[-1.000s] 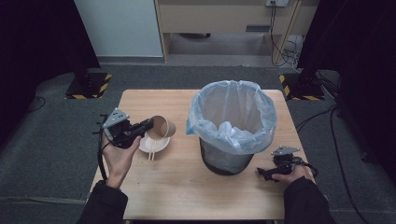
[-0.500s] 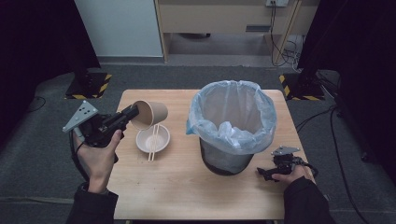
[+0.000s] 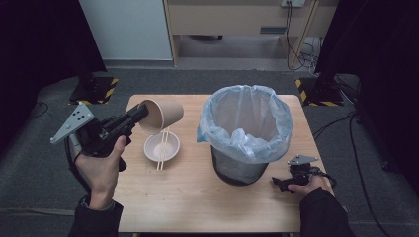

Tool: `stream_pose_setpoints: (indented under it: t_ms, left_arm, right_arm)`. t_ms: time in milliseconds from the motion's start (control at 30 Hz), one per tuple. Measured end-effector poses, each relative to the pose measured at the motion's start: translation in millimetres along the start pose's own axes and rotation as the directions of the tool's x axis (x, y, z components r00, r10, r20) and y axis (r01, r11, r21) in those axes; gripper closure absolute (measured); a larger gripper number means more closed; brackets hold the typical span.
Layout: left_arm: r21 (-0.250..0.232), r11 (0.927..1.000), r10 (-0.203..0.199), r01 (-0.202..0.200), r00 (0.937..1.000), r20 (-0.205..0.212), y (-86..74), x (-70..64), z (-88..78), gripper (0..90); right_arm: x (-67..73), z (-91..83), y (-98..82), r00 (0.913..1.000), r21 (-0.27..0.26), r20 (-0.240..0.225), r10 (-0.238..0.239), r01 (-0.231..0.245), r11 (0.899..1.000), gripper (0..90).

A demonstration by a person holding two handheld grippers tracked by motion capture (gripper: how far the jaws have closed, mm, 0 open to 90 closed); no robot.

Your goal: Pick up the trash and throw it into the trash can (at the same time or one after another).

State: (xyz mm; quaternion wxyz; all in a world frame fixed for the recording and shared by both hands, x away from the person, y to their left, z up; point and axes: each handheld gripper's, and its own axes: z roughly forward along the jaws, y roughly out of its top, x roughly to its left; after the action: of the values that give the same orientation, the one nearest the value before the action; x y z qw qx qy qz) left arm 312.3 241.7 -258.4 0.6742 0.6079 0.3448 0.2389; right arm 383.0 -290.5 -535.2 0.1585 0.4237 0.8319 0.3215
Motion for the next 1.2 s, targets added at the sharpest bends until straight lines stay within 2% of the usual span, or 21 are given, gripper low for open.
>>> stream_pose_setpoints:
  t_ms: [133,233,500,833,1200]
  left_arm:
    - [-0.028,0.9996,-0.006,0.007,0.9998,0.018,8.6,-3.1,8.9,85.1]
    - [-0.048,0.9989,0.004,-0.003,0.9996,0.027,15.9,-7.8,15.6,85.2]
    - [-0.064,0.9979,-0.004,0.008,0.9978,0.066,23.7,-17.6,39.9,85.2]
    - [-0.039,0.9992,0.006,-0.002,0.9958,0.092,25.1,-28.2,65.9,85.2]
    - [-0.015,0.9999,-0.003,0.005,0.9938,0.111,19.9,-35.7,91.6,85.2]
  right_arm:
    - [-0.2,0.0,-0.2,1.0000,-0.002,-0.002,-0.001,0.001,1.000,0.5]
    - [-0.4,-0.1,-0.4,1.0000,-0.003,-0.004,-0.002,0.002,1.000,0.5]
    - [-0.6,0.3,-0.7,1.0000,-0.010,-0.003,-0.006,0.006,1.000,0.5]
    - [-0.5,0.2,-0.8,1.0000,-0.010,-0.003,-0.004,0.004,1.000,0.5]
    - [-0.6,0.3,-0.9,1.0000,-0.011,-0.003,-0.006,0.006,1.000,0.5]
